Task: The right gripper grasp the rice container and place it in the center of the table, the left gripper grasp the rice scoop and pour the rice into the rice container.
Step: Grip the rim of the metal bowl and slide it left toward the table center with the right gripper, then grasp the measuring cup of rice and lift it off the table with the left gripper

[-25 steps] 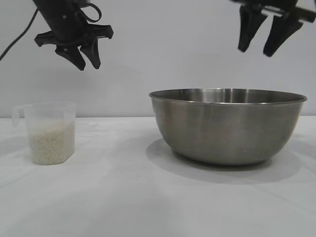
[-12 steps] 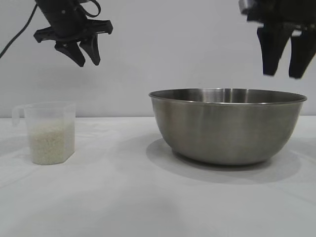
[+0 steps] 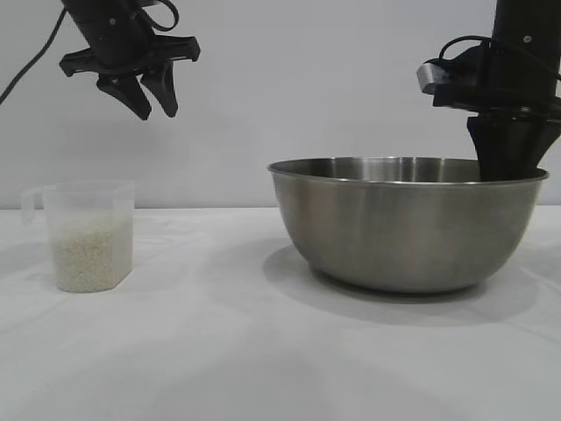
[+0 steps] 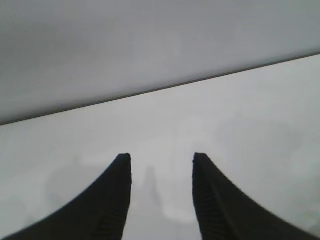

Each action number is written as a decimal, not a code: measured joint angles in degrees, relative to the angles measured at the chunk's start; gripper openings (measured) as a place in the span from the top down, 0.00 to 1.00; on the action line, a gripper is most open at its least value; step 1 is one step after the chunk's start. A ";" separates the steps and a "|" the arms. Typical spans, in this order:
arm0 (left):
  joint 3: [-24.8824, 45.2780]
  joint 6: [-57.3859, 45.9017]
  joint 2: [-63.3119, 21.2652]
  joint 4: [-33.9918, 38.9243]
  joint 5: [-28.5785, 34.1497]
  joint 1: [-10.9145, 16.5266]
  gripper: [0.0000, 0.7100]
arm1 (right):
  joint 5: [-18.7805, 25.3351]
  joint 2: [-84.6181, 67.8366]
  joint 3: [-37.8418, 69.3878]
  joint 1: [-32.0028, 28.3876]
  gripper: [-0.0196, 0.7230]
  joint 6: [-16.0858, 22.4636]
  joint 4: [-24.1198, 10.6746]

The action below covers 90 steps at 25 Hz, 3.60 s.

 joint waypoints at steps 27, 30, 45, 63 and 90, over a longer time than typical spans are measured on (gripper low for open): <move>0.00 0.00 -0.07 -0.36 0.22 -0.05 0.64 | -4.92 -7.92 0.00 8.66 0.35 -1.13 3.75; 0.00 0.00 -0.07 -0.36 0.32 -0.05 0.64 | -12.09 -12.17 0.00 8.66 0.31 -1.44 2.47; 0.00 0.00 -0.21 0.56 0.43 -0.13 0.64 | -49.24 -27.99 30.59 -3.92 0.31 -1.62 -3.36; 0.00 0.00 -2.19 1.50 0.43 -0.13 0.64 | -27.52 -93.10 61.54 -3.92 0.44 -0.50 -1.90; 0.00 0.00 -4.76 1.87 0.60 -0.13 0.64 | -4.50 -122.77 67.01 -3.92 0.44 14.80 -10.21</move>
